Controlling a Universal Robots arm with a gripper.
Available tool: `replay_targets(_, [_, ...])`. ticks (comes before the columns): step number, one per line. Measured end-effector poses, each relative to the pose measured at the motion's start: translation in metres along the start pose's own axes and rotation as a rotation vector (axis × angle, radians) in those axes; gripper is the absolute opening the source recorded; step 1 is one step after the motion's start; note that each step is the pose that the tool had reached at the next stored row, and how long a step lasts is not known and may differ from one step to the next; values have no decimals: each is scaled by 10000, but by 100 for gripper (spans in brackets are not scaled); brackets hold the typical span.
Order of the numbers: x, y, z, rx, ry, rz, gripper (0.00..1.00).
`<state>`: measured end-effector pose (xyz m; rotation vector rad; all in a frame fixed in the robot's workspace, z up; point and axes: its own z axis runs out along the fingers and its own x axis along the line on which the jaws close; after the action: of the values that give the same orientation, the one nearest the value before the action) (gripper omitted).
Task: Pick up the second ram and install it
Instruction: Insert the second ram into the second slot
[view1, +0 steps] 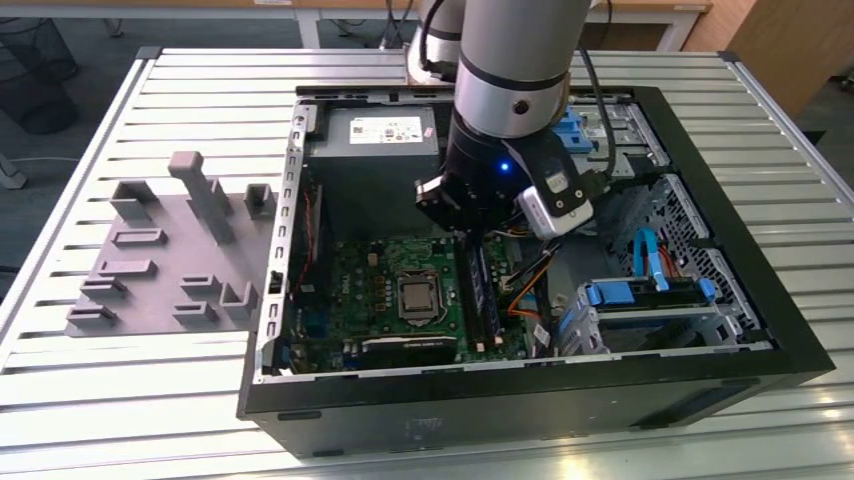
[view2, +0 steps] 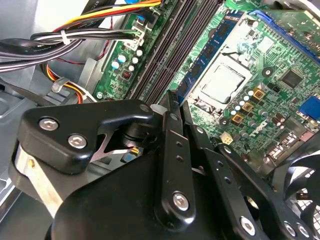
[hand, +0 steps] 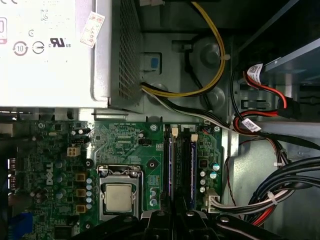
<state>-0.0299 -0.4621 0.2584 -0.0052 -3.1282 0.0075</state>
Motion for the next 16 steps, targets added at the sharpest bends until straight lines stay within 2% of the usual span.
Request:
replay_targets(10, [-2, -52, 165, 1, 0, 11, 14])
replay_targets(16, [-4, -54, 268, 1, 0, 36, 14])
